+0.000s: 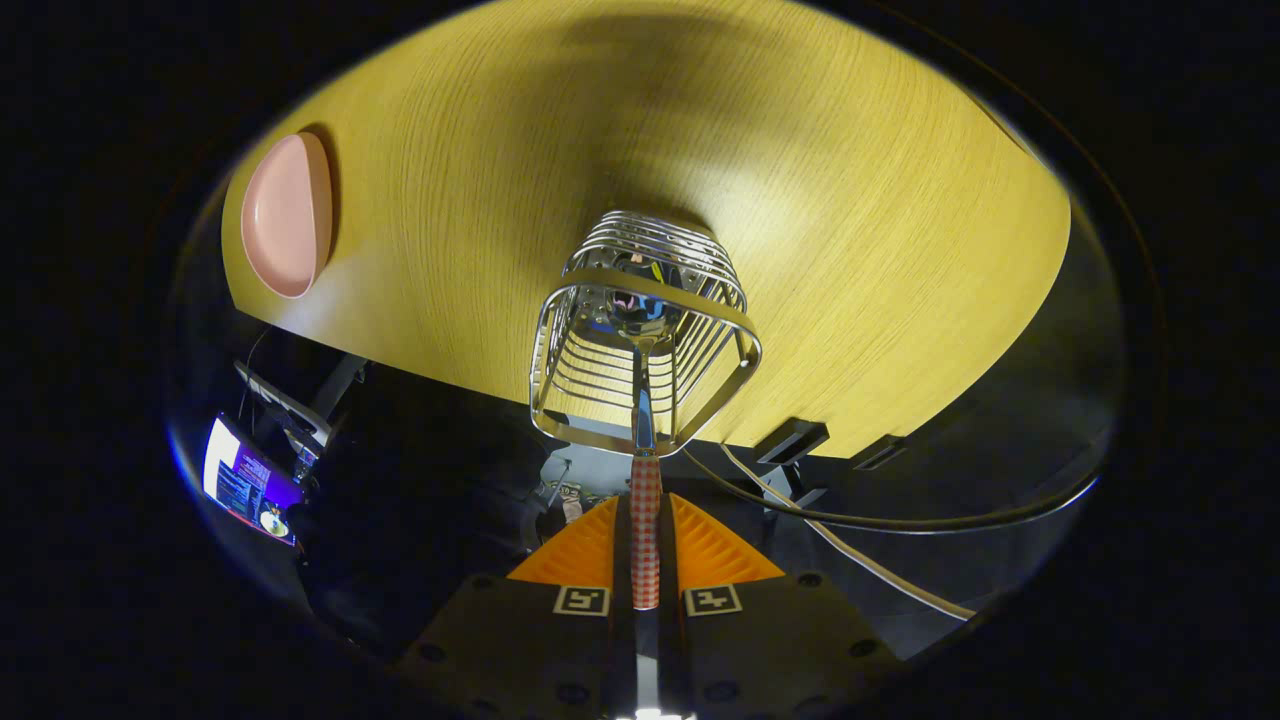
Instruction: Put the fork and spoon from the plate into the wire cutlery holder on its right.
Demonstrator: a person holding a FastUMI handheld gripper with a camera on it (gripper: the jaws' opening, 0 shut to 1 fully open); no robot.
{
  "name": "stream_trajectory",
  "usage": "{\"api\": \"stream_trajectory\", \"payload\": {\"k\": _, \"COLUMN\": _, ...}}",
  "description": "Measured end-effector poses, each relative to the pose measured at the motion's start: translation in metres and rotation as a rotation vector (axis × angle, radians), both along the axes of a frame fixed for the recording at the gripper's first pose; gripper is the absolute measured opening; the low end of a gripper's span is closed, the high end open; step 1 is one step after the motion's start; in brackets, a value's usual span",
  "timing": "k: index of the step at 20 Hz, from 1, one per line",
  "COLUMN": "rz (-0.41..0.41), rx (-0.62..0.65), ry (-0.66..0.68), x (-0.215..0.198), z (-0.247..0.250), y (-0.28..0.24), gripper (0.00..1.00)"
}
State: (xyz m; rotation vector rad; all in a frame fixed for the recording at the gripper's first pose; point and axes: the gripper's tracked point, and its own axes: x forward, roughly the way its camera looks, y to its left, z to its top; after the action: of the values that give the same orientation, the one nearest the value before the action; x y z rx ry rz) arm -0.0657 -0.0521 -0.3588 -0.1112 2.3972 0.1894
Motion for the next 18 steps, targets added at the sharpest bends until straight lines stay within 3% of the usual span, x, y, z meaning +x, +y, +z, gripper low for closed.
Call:
{"api": "stream_trajectory", "payload": {"k": 5, "rz": 0.006, "rx": 0.011, "ry": -0.019, "x": 0.003, "z": -0.002, "y": -0.002, "gripper": 0.20}}
{"api": "stream_trajectory", "payload": {"k": 6, "rz": 0.005, "rx": 0.015, "ry": -0.033, "x": 0.002, "z": -0.004, "y": -0.004, "gripper": 0.26}}
{"api": "stream_trajectory", "payload": {"k": 13, "rz": -0.052, "rx": 0.085, "ry": -0.191, "x": 0.007, "z": 0.007, "y": -0.004, "gripper": 0.26}}
{"api": "stream_trajectory", "payload": {"k": 18, "rz": -0.109, "rx": 0.148, "ry": -0.392, "x": -0.002, "z": 0.033, "y": -0.006, "gripper": 0.27}}
